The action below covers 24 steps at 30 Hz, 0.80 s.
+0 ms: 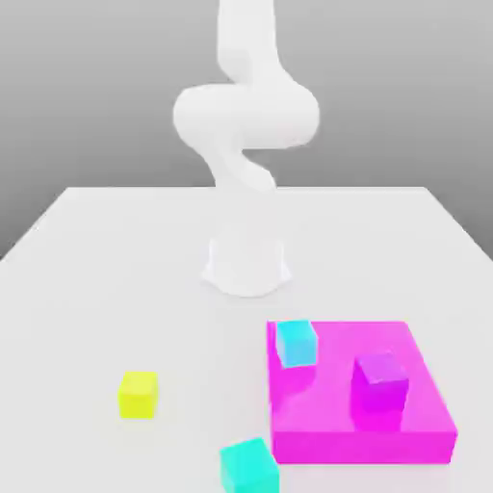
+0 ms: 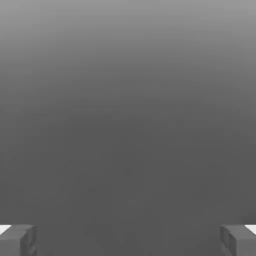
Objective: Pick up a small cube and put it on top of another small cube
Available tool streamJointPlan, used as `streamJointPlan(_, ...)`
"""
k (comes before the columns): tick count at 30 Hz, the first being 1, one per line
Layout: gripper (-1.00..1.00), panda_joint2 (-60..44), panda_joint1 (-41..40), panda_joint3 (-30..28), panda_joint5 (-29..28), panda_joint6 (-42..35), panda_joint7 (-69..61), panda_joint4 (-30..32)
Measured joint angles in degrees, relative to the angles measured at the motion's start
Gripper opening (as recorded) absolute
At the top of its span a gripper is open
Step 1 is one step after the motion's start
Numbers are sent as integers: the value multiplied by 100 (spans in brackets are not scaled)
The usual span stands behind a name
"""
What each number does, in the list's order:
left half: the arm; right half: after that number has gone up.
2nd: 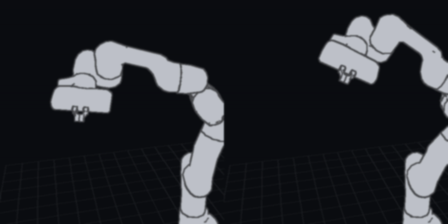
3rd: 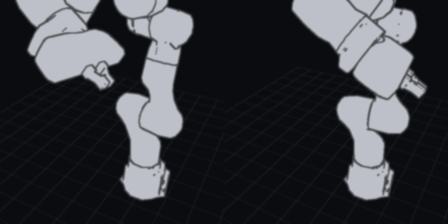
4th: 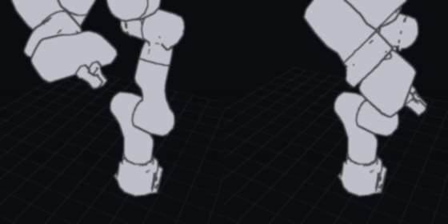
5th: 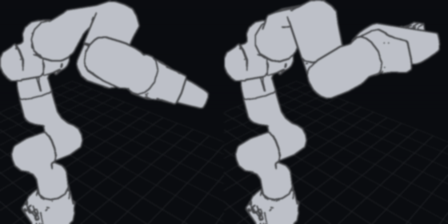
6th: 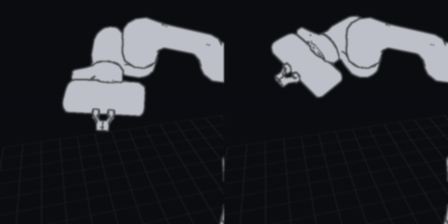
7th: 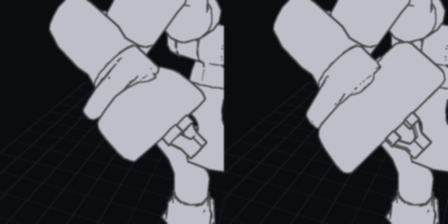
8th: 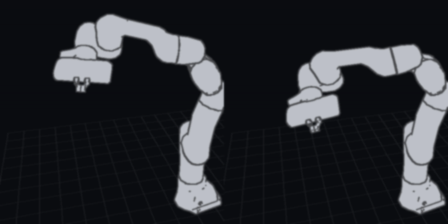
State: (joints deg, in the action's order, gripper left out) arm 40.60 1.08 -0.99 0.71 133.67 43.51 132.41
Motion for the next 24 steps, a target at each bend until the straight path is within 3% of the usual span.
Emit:
streamJointPlan(16,0,-3362,508,-433,455,1227,-1506,412)
streamJointPlan(24,0,-5004,506,-415,388,1847,-2041,621)
